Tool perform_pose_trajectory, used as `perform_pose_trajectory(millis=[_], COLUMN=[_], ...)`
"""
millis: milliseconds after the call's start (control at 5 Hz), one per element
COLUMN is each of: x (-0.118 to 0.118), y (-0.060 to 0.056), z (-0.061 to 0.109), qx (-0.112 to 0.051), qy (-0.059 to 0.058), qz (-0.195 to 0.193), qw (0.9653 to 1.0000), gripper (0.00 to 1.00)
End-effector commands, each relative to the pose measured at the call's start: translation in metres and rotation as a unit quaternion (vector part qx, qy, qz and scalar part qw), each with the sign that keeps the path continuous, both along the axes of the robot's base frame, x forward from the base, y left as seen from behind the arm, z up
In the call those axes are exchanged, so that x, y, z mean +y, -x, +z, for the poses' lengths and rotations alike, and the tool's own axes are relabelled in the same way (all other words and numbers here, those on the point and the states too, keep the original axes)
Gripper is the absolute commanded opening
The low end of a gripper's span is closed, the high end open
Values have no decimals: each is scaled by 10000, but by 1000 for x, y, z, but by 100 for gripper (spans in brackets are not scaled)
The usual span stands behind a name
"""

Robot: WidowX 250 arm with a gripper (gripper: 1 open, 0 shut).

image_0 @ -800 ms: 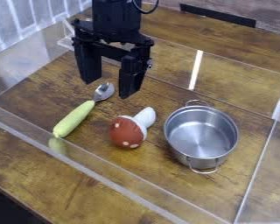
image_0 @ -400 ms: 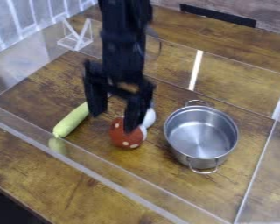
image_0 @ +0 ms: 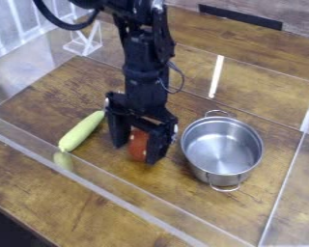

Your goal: Put the mushroom in the silver pot

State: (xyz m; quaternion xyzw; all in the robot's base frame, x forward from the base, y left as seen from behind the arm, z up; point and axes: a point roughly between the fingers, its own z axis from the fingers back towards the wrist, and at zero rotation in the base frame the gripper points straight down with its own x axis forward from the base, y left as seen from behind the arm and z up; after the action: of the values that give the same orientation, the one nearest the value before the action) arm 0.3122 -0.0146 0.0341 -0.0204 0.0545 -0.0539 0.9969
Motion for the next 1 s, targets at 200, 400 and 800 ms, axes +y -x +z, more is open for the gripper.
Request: perform_pose_trajectory(millis=[200, 400, 800], x=[-13, -11, -7], y=[-10, -2, 4], z=[9, 7, 20], qx=[-373, -421, -451], qy=[60, 96, 136], qz=[-8, 57, 7], qw=[9993, 9991, 9989], gripper=[0, 0, 0])
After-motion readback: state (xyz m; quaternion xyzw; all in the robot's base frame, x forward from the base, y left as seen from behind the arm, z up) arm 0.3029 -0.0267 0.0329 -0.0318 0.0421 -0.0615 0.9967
